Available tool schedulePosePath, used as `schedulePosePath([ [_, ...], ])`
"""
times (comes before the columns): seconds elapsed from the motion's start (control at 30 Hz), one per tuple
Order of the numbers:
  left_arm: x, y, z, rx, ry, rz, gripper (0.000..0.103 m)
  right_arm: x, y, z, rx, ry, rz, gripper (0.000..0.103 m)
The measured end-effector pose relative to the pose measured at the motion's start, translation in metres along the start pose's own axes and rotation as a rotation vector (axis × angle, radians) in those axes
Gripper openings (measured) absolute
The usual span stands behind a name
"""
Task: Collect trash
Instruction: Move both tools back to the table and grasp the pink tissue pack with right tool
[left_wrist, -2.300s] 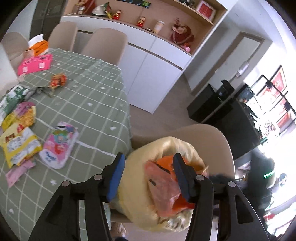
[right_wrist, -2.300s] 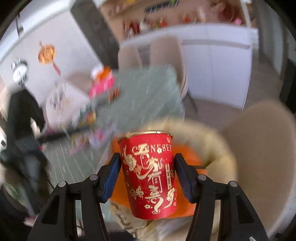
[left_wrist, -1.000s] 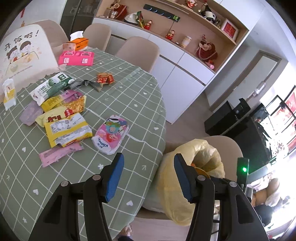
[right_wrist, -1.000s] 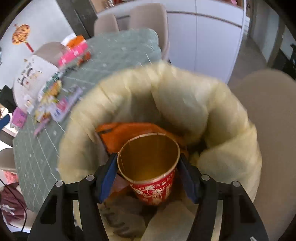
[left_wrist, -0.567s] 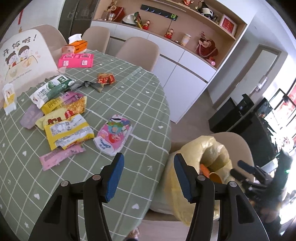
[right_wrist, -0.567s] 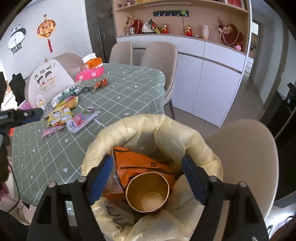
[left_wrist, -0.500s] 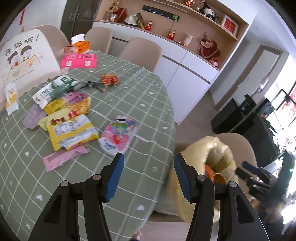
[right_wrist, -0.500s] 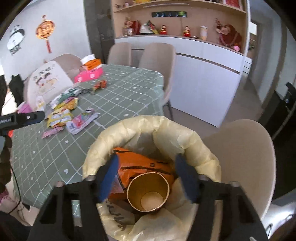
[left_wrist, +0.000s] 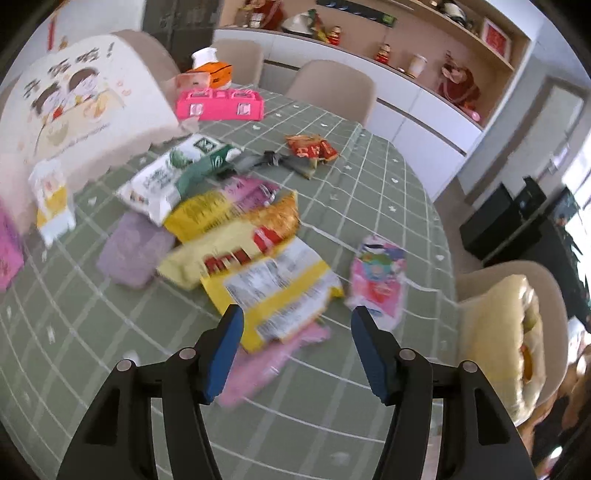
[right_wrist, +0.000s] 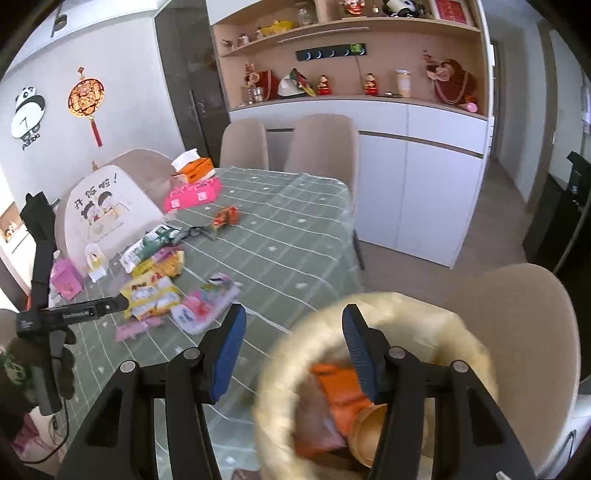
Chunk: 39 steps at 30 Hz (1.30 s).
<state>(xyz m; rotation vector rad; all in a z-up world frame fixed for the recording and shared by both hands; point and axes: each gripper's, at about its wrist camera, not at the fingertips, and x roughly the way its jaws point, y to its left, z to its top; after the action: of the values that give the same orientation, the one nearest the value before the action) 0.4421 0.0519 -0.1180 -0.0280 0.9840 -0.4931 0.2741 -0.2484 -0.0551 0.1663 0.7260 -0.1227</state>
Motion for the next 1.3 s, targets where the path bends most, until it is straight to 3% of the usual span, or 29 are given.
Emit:
schedulePosePath([
  [0.17,0.027,0.022,0.024,0.083,0.034,-0.007,0.061,0.044,0.03,0.0,0.025,0.091,0.029,0.051],
  [0.3,0.059,0.034,0.026,0.066,0.134,-0.034,0.061,0.065,0.048,-0.006,0.027,0.13,0.033,0.051],
  [0.47,0.064,0.029,0.017,0.09,0.158,-0.031,0.06,0.082,0.057,-0.014,0.041,0.158,0.005,0.051],
  [0.6,0.066,0.031,0.021,0.04,0.187,-0.02,0.06,0.094,0.057,-0.015,0.059,0.173,-0.003,0.051],
  [0.67,0.066,0.032,0.022,0.022,0.199,-0.01,0.052,0.102,0.06,-0.013,0.058,0.173,0.001,0.051],
  [0.73,0.063,0.031,0.023,0.016,0.198,-0.009,0.028,0.112,0.065,-0.011,0.061,0.176,0.015,0.051],
  [0.77,0.062,0.032,0.023,0.006,0.204,-0.023,0.026,0.116,0.067,-0.011,0.064,0.178,0.026,0.051],
  [0.87,0.049,0.039,0.024,-0.042,0.185,-0.057,0.02,0.135,0.076,-0.009,0.075,0.196,0.06,0.051],
  [1.0,0.022,0.049,0.029,-0.064,0.108,-0.04,0.018,0.165,0.085,-0.007,0.087,0.213,0.07,0.051],
  [1.07,0.01,0.053,0.032,-0.063,0.075,-0.028,0.011,0.183,0.087,-0.006,0.101,0.23,0.065,0.051],
  [1.2,-0.005,0.061,0.038,-0.062,0.036,-0.013,0.011,0.21,0.094,-0.003,0.088,0.253,0.035,0.051],
  [1.27,-0.008,0.066,0.038,-0.058,0.03,-0.006,0.011,0.22,0.098,-0.003,0.075,0.274,0.022,0.045],
  [1.3,-0.008,0.067,0.037,-0.055,0.035,-0.012,0.011,0.224,0.1,-0.003,0.064,0.287,0.013,0.03],
])
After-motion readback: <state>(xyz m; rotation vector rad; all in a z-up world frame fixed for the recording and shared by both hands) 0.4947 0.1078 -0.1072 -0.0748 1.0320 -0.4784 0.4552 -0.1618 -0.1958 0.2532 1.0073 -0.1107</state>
